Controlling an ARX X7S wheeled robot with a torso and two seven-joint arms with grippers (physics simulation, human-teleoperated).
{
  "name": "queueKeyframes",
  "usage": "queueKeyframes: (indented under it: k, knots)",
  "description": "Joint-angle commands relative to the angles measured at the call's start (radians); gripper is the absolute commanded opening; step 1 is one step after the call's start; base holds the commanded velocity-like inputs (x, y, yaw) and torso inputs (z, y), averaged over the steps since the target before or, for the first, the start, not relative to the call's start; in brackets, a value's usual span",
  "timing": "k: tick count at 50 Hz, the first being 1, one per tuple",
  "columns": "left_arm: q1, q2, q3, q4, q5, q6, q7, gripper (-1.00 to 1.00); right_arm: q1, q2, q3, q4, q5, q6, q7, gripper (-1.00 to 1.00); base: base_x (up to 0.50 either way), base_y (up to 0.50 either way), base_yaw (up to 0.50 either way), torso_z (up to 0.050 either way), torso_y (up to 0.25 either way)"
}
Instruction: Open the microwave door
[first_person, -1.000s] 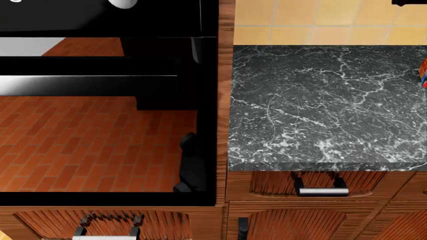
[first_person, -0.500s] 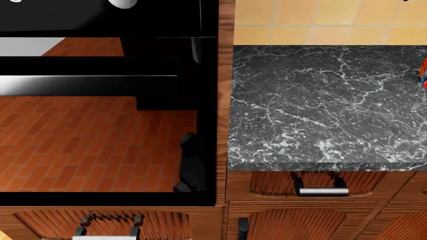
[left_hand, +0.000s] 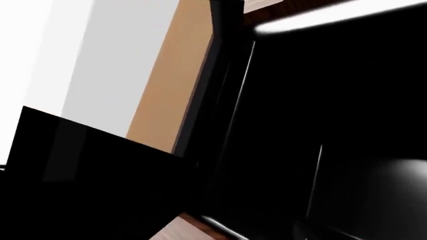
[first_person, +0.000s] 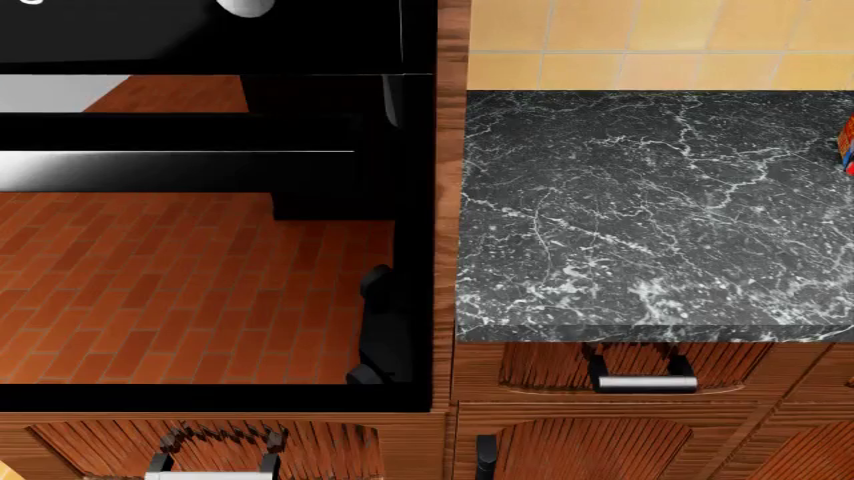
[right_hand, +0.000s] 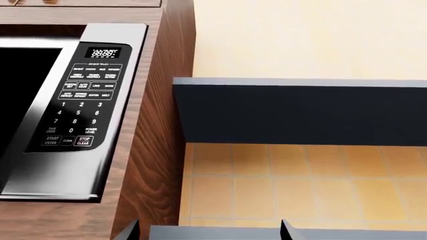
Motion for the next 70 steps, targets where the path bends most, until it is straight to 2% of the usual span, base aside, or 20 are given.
queueKeyframes:
  k: [1,5,19,29,38,44,48,52,61,70]
  knots:
    - [-0.045,-0.063,0.04,-0.037,0.051,-0.008,0.037,1.0,0.005,0.002,-0.006,0.001,0.001,-0.002,0.001,1.0,0.0,0.0,0.0,0.0,0.0]
    - [-0.109,-0.064,0.089,-0.092,0.101,0.008,0.075,1.0,0.014,0.006,-0.005,0.001,0.013,0.001,0.01,1.0,0.0,0.0,0.0,0.0,0.0]
    - [-0.145,-0.087,0.203,-0.201,0.222,0.042,0.128,1.0,0.033,0.02,-0.005,0.006,0.031,0.005,0.018,1.0,0.0,0.0,0.0,0.0,0.0]
    - [-0.255,-0.112,0.322,-0.343,0.383,0.07,0.264,1.0,0.056,0.025,-0.014,0.008,0.042,0.013,0.027,1.0,0.0,0.0,0.0,0.0,0.0]
    - [-0.258,-0.052,0.115,-0.475,0.911,0.13,0.544,1.0,0.059,0.024,-0.026,0.009,0.029,0.016,0.026,1.0,0.0,0.0,0.0,0.0,0.0]
    - [-0.258,-0.085,0.04,-0.462,1.096,0.133,0.631,1.0,0.058,0.028,-0.026,0.008,0.031,0.015,0.028,1.0,0.0,0.0,0.0,0.0,0.0]
    - [-0.259,-0.083,-0.075,-0.453,1.293,0.163,0.725,1.0,0.054,0.023,-0.032,0.006,0.024,0.013,0.029,1.0,0.0,0.0,0.0,0.0,0.0]
    - [-0.257,-0.09,-0.112,-0.437,1.379,0.17,0.751,1.0,0.059,0.02,-0.039,0.006,0.026,0.015,0.032,1.0,0.0,0.0,0.0,0.0,0.0]
    - [-0.259,-0.073,-0.351,-0.373,1.737,0.296,0.909,1.0,0.068,0.018,-0.049,0.01,0.024,0.017,0.032,1.0,0.0,0.0,0.0,0.0,0.0]
    - [-0.259,-0.13,-0.375,-0.258,1.841,0.316,1.004,1.0,0.065,0.014,-0.051,0.013,0.019,0.008,0.028,1.0,0.0,0.0,0.0,0.0,0.0]
